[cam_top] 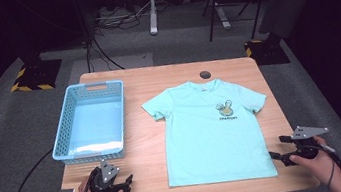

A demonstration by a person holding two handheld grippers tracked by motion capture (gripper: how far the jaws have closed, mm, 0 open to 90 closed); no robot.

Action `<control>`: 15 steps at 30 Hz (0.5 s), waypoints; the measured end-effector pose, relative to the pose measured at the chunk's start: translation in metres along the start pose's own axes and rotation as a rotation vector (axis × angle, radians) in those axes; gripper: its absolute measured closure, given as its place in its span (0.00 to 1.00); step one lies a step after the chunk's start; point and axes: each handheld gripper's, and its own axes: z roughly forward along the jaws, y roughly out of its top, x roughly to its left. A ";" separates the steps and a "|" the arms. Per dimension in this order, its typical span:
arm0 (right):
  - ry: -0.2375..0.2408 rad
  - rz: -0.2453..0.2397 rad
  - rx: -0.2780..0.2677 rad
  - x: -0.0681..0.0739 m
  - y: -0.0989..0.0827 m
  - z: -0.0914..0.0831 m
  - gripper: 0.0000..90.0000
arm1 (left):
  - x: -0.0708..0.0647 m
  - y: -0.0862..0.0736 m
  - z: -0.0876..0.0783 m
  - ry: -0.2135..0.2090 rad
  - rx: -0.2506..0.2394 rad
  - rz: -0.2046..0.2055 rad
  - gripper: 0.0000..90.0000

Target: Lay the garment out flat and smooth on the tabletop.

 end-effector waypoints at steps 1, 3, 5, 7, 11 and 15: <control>-0.001 0.003 0.000 0.000 -0.002 0.000 0.19 | 0.001 -0.002 0.000 0.000 0.000 -0.010 0.25; -0.007 0.011 0.003 -0.001 -0.008 -0.001 0.19 | 0.004 -0.007 0.001 0.003 0.005 -0.026 0.25; -0.013 0.016 0.010 -0.002 -0.013 -0.001 0.19 | 0.006 -0.010 0.002 -0.009 -0.006 -0.051 0.24; -0.025 0.010 -0.010 -0.002 -0.016 -0.001 0.18 | 0.008 -0.014 0.001 -0.013 -0.023 -0.066 0.23; -0.052 0.017 -0.043 0.001 -0.022 0.000 0.15 | 0.010 -0.018 -0.003 -0.017 -0.033 -0.110 0.22; -0.061 0.025 -0.045 0.003 -0.023 -0.001 0.15 | 0.010 -0.023 -0.004 -0.012 -0.063 -0.145 0.22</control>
